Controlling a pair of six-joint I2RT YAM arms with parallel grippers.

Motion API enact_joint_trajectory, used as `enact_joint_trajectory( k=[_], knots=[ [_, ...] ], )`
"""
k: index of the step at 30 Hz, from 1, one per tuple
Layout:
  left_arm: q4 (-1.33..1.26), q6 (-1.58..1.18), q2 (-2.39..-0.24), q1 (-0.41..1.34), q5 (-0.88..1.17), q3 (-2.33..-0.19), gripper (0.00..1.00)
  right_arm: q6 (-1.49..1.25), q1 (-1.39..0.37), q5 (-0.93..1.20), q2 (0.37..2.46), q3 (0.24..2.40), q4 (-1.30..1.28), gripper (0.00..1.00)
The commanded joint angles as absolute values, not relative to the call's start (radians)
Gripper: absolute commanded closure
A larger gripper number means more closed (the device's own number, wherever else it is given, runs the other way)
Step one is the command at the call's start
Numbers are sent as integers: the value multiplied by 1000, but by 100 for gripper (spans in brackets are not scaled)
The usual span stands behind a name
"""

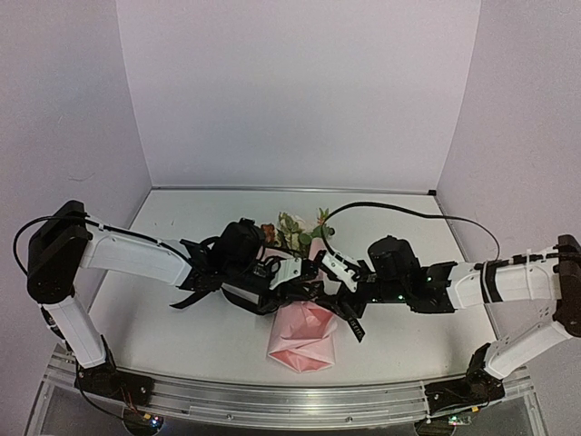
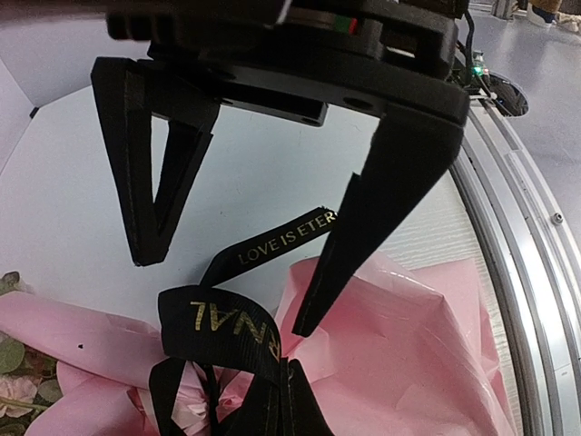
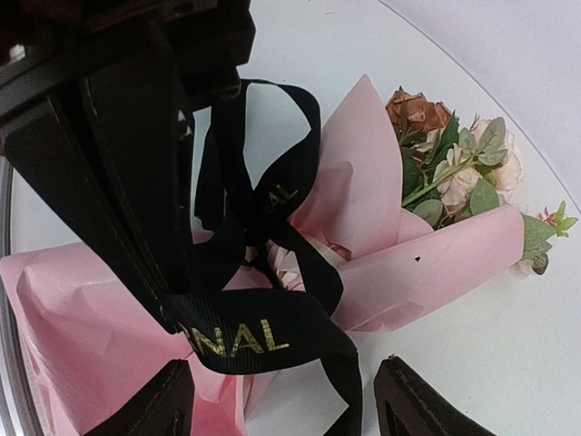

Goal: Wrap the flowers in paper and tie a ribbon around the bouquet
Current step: Pass from the left arm to the right

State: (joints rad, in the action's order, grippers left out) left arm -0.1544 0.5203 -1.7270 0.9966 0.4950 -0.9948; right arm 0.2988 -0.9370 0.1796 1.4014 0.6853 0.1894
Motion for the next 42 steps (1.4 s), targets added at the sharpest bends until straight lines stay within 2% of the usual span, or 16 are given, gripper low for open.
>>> enact_joint_trajectory(
  k=[1,11,24,26,32,36,37,42],
  knots=[
    [-153,528,-1674,997,471,-996,100,391,-958,224,1431,748,173,34],
    [-174,516,-1670,995,469,-985,100,423,-963,217,1484,796,167,43],
    [-263,468,-1653,977,476,-936,100,267,-963,148,1555,743,423,53],
    [-264,467,-1653,974,479,-937,100,252,-962,145,1558,737,441,57],
    [-273,451,-1661,967,481,-936,100,193,-962,127,1539,713,457,85],
    [-284,441,-1669,966,478,-936,100,157,-962,129,1511,685,458,97],
    [-289,438,-1670,965,477,-935,100,150,-963,129,1502,679,458,100],
    [-295,427,-1672,962,477,-935,99,123,-963,125,1460,648,458,100]
  ],
)
